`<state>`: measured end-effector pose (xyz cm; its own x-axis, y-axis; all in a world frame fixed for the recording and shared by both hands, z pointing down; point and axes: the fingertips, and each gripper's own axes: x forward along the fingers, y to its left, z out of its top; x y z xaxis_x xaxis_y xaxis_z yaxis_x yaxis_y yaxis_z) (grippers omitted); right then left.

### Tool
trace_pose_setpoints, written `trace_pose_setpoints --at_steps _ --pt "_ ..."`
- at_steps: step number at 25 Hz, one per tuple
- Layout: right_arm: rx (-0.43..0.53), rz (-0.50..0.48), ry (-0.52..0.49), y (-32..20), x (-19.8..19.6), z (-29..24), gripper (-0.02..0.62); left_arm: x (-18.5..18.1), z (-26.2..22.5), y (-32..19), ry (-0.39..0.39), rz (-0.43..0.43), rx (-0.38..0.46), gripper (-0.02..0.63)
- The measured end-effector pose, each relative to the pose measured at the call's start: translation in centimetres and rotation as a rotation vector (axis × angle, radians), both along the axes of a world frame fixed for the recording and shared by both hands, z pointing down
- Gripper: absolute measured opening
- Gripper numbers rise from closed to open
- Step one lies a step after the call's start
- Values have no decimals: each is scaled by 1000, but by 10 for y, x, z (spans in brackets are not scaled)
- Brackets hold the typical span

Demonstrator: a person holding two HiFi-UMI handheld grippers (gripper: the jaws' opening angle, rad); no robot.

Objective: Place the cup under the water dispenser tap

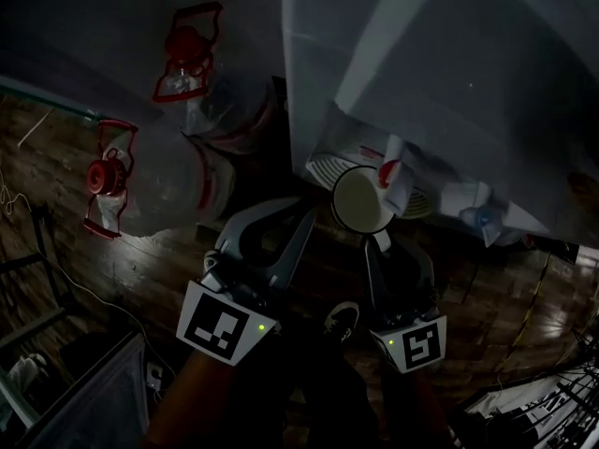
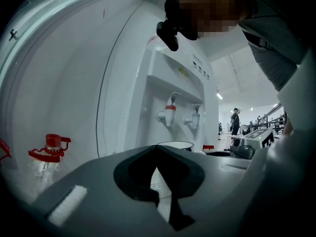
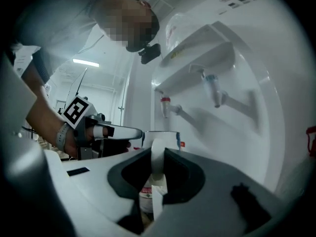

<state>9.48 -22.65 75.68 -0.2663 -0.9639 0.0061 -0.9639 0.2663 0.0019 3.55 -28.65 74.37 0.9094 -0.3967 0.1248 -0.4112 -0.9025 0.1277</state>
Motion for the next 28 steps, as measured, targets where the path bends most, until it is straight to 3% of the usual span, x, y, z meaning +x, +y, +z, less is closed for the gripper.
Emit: trace_pose_setpoints --at_steps 9,13,28 --pt "44 31 -4 -17 7 31 60 9 29 -6 7 5 8 6" --pt "36 49 43 -22 7 44 60 12 35 -7 15 6 9 6" --pt "39 70 68 -27 2 47 71 17 44 -4 -2 0 -5 6"
